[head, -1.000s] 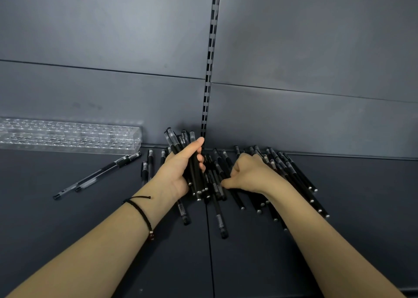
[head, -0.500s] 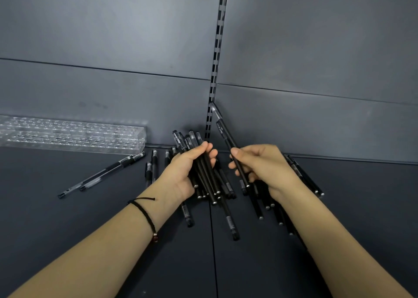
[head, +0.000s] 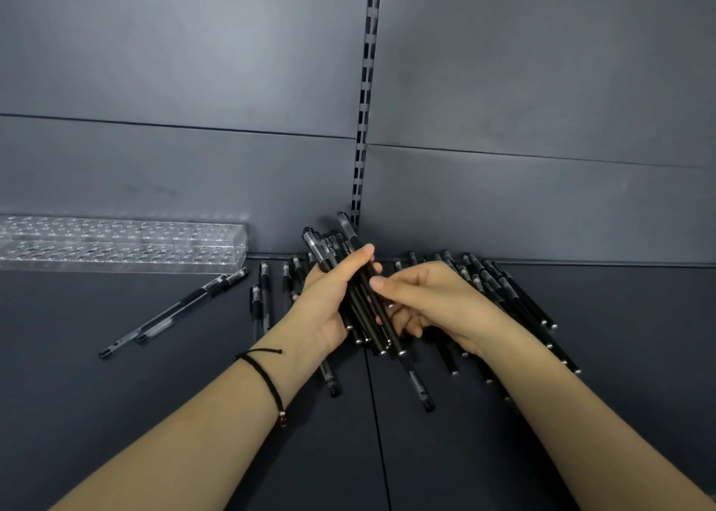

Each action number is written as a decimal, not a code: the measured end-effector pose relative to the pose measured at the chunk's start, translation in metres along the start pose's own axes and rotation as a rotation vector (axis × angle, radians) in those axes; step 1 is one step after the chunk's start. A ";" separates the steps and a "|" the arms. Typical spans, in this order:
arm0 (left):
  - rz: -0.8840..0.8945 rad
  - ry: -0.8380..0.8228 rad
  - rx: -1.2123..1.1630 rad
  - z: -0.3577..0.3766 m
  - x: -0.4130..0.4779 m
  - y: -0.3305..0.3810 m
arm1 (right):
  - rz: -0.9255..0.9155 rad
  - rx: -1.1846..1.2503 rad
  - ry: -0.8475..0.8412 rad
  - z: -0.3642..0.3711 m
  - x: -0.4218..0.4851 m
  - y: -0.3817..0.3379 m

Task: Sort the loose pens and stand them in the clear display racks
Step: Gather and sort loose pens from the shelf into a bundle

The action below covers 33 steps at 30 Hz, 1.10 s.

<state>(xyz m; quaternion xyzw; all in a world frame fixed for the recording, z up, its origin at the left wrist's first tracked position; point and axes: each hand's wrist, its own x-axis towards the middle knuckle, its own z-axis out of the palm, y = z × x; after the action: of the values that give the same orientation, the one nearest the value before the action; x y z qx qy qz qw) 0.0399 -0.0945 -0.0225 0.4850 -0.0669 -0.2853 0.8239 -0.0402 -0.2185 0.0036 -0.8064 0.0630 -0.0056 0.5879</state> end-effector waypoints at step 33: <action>0.140 -0.043 -0.146 0.039 0.023 -0.020 | 0.129 -1.186 0.165 -0.067 -0.004 0.016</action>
<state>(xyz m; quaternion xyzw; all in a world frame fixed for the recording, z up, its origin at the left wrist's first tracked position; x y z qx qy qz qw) 0.0361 -0.1440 -0.0230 0.4114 -0.0972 -0.2413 0.8735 -0.0514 -0.2863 0.0090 -0.9883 0.1495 0.0034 0.0300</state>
